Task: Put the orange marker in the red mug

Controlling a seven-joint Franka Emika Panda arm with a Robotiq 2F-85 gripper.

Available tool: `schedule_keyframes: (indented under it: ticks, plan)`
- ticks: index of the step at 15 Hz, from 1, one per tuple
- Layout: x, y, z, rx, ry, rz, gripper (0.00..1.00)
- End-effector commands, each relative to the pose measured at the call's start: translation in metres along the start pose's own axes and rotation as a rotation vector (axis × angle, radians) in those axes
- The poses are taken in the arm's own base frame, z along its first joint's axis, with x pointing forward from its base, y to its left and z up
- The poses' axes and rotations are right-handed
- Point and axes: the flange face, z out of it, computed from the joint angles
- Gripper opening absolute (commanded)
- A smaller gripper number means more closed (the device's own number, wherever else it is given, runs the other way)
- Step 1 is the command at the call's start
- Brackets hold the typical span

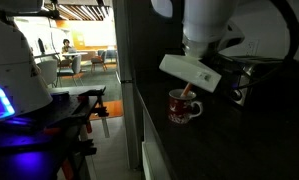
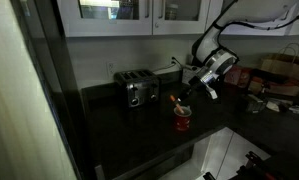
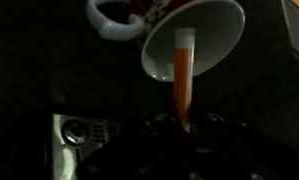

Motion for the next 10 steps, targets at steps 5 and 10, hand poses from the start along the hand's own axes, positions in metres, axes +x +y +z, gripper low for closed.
schedule_keyframes:
  ticks: [5, 10]
  plan:
    - [0.001, -0.011, -0.026, -0.008, -0.067, -0.096, 0.52]
    - [0.031, -0.024, -0.045, -0.101, -0.152, 0.032, 0.89]
